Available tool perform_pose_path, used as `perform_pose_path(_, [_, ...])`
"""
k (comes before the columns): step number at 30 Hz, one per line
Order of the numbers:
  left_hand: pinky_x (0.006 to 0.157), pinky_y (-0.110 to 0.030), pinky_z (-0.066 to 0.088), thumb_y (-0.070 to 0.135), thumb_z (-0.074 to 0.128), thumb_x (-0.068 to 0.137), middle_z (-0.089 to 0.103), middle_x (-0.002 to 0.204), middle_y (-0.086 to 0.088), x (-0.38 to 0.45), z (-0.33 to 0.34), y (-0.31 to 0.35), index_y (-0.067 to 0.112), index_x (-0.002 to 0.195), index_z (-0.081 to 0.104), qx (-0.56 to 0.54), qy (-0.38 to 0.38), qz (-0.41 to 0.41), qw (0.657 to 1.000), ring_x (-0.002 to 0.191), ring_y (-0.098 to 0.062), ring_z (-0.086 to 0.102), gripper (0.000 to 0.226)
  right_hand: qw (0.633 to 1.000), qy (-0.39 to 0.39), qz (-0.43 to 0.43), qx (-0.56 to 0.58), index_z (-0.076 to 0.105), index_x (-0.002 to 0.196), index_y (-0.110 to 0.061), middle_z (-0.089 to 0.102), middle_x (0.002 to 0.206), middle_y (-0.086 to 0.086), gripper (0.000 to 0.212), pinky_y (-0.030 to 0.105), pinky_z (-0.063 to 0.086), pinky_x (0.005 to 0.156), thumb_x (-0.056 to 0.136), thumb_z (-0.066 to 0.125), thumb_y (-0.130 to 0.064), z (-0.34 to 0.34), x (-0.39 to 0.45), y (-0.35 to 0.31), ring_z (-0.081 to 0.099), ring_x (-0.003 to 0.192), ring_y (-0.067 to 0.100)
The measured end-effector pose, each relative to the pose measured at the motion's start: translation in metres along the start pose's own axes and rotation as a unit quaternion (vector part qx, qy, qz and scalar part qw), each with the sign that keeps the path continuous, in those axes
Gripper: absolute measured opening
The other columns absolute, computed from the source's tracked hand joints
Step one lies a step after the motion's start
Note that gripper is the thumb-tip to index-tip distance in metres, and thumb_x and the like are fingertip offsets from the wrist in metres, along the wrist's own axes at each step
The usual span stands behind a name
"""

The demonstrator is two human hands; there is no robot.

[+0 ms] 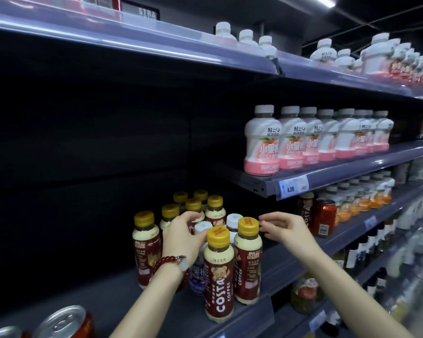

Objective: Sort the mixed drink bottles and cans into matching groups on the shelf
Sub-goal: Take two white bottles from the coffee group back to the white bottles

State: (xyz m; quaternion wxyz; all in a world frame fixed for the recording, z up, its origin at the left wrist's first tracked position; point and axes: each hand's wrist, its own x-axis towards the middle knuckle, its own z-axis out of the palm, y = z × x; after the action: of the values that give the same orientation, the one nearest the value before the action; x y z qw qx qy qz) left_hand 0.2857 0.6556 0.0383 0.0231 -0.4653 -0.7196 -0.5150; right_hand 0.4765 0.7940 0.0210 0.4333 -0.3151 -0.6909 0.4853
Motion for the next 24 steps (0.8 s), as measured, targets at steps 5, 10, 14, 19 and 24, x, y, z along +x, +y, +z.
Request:
perform_pose_path(5, [0.085,-0.020,0.042,0.028,0.073,0.075,0.066,0.122,-0.004,0.011,0.005,-0.005,0.014,0.126,0.059,0.052,-0.077,-0.035,0.995,0.116,-0.020,0.059,0.055,0.993,-0.106,0.051,-0.031,0.065,0.114,-0.010,0.071,0.108,0.009,0.034,0.013,0.053,0.064,0.081,0.071,-0.008,0.017,0.029,0.000,0.067,0.088,0.009])
perform_pose_path(10, [0.077,-0.021,0.043,0.030,0.073,0.072,0.072,0.108,0.001,0.014,0.010,-0.012,0.019,0.113,0.068,0.048,-0.121,-0.056,0.990,0.096,-0.012,0.061,0.042,0.973,-0.203,0.077,-0.081,0.066,0.117,-0.017,0.074,0.108,0.001,0.036,0.015,0.054,0.071,0.085,0.066,-0.002,0.023,0.048,-0.005,0.071,0.090,0.004])
perform_pose_path(14, [0.072,-0.023,0.051,0.027,0.074,0.072,0.073,0.090,0.003,0.013,0.012,-0.013,0.019,0.100,0.073,0.013,-0.101,-0.054,0.993,0.088,-0.012,0.065,0.029,0.962,-0.243,0.048,-0.118,0.072,0.111,-0.017,0.076,0.107,0.000,0.028,0.015,0.054,0.074,0.085,0.068,-0.007,0.023,0.049,-0.010,0.071,0.094,0.002])
perform_pose_path(19, [0.068,-0.022,0.050,0.032,0.076,0.066,0.074,0.083,0.007,0.011,0.006,-0.009,0.022,0.088,0.075,-0.033,-0.087,-0.051,0.994,0.083,-0.010,0.066,0.025,0.970,-0.216,0.000,-0.112,0.073,0.104,-0.006,0.076,0.103,0.009,0.018,0.018,0.055,0.073,0.088,0.066,-0.009,0.031,0.044,-0.014,0.069,0.087,0.007])
perform_pose_path(24, [0.062,-0.006,0.037,0.026,0.076,0.073,0.067,0.090,0.013,0.014,-0.009,-0.002,0.021,0.102,0.070,-0.046,-0.049,-0.026,0.997,0.086,-0.004,0.060,0.031,0.993,-0.116,-0.020,-0.017,0.067,0.100,-0.024,0.074,0.095,-0.009,0.019,0.010,0.052,0.069,0.092,0.059,-0.008,0.029,0.035,-0.010,0.069,0.081,-0.007])
